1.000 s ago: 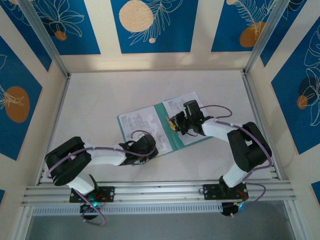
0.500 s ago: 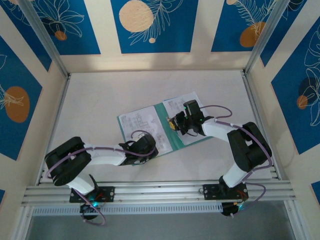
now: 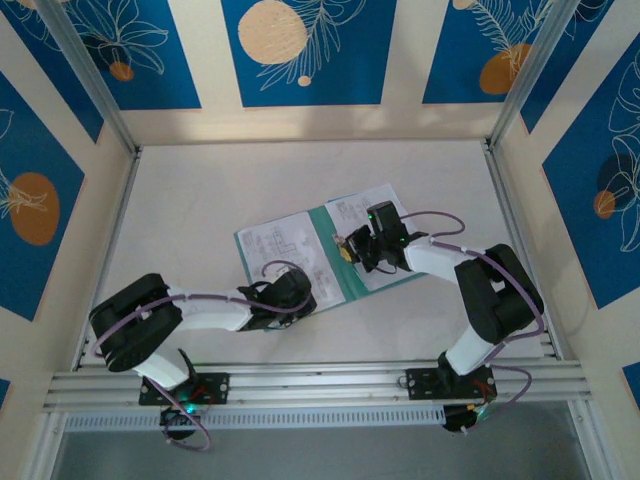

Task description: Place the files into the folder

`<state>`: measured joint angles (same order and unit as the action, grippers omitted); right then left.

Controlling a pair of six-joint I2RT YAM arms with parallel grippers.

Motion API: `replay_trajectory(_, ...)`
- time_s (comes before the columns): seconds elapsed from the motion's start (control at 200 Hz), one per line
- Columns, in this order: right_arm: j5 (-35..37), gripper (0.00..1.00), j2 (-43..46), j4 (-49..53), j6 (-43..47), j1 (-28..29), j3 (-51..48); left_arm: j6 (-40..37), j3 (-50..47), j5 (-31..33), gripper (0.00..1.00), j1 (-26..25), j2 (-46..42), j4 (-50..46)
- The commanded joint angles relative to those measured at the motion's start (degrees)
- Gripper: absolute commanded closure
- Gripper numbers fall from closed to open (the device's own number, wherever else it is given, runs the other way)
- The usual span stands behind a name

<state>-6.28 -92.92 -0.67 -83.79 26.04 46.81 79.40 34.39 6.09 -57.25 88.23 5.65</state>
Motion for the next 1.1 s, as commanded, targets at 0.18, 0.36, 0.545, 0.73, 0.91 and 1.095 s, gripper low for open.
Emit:
replay_trajectory(0.18,0.15,1.0,-2.16,5.11,3.96,-2.01,-3.93,2.34,-3.43,0.15,0.84,-0.63,-0.07,-4.31)
replay_trajectory(0.36,1.06,1.0,-3.83,4.45,3.06,-1.98,-5.9,2.67,-3.73,0.41,0.84,-0.66,-0.6,-4.49)
replay_trajectory(0.545,3.34,1.0,-4.57,6.99,2.71,-1.94,-6.09,2.69,-3.89,0.54,0.84,-0.58,-1.08,-4.95)
replay_trajectory(0.73,4.16,1.0,-6.04,7.41,2.51,-1.78,-5.81,2.67,-3.9,0.52,0.84,-0.48,-0.95,-4.98)
replay_trajectory(0.91,5.27,1.0,-6.16,8.01,2.49,-1.78,-5.7,2.94,-4.2,0.42,0.84,-0.49,-0.86,-4.96)
replay_trajectory(1.095,6.15,1.0,-6.17,9.44,3.15,-1.76,-4.9,3.14,-4.52,0.44,0.84,-0.31,-0.99,-4.95)
